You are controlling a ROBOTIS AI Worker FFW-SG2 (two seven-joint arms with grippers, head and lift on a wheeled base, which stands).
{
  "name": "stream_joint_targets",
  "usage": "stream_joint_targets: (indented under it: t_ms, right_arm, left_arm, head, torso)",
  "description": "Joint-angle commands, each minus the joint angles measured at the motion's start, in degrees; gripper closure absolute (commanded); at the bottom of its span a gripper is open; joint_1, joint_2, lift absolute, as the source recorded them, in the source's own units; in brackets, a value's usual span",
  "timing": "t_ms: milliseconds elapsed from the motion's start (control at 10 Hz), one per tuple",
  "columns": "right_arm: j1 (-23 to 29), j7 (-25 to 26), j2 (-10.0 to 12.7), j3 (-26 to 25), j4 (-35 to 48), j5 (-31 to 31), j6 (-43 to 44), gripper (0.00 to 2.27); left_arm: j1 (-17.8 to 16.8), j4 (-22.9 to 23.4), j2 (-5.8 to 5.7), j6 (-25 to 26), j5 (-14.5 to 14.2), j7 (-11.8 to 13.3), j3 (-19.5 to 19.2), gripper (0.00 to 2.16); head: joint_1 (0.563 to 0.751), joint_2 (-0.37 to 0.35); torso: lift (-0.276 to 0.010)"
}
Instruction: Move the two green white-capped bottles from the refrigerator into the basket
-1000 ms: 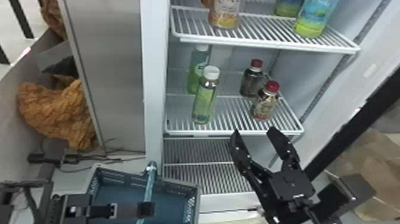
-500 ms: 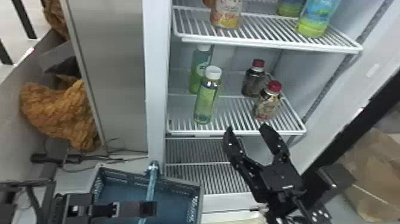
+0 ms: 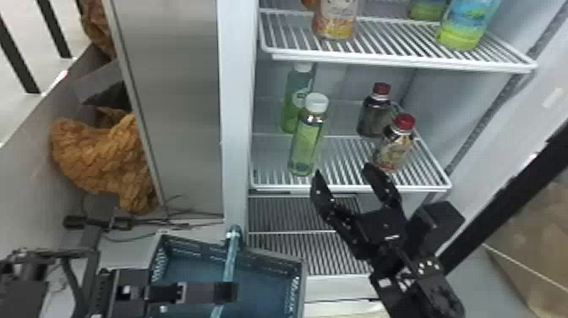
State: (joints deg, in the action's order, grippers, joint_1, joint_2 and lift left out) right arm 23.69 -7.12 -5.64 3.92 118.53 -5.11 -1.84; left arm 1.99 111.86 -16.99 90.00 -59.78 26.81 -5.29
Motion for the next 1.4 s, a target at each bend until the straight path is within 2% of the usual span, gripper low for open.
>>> stream_joint_targets:
  t_ms: [0, 800, 900, 1000, 1100, 1200, 1300]
  right_arm:
    - [-3.58, 0.00, -0.08, 0.42, -3.57, 0.19, 0.01, 0.20]
    - [-20.32, -1.50, -0.25, 3.16, -21.01, 1.34, 2.26, 0.25]
    - [-21.16, -1.50, -0.25, 3.39, -21.57, 1.57, 2.26, 0.38]
    - [-21.72, -1.41, -0.16, 3.28, -21.99, 1.68, 2.12, 0.64]
    - [-21.72, -1.41, -0.08, 3.39, -21.71, 1.57, 1.42, 0.81]
    - [-21.44, -1.41, -0.16, 3.51, -21.29, 1.57, 1.28, 0.95]
    - [-21.16, -1.41, -0.16, 3.51, -20.58, 1.22, 1.42, 0.97]
  left_arm:
    - [-0.03, 0.00, -0.06, 0.03, 0.02, 0.00, 0.15, 1.17]
    - [-0.31, 0.00, -0.15, 0.03, 0.36, 0.00, 0.49, 1.17]
    - [-0.31, 0.00, -0.23, 0.03, 0.36, 0.00, 0.38, 1.17]
    - [-0.31, 0.00, -0.23, 0.03, 0.36, 0.00, 0.38, 1.17]
    - [-0.31, 0.00, -0.15, 0.03, 0.36, 0.00, 0.26, 1.17]
    - [-0.17, 0.00, -0.15, 0.03, 0.25, 0.00, 0.15, 1.17]
    - [-0.17, 0.00, -0.15, 0.03, 0.13, 0.00, 0.15, 1.17]
  head:
    - [0.695, -0.152]
    - [0.695, -0.115]
    - [0.695, -0.109]
    - [0.695, -0.108]
    - [0.695, -0.105]
    - [0.695, -0.104]
    - [0.695, -0.103]
  torso:
    - [-0.263]
    - [-0.263]
    - [-0.263]
    - [-0.263]
    - [-0.263]
    - [-0.263]
    - [-0.263]
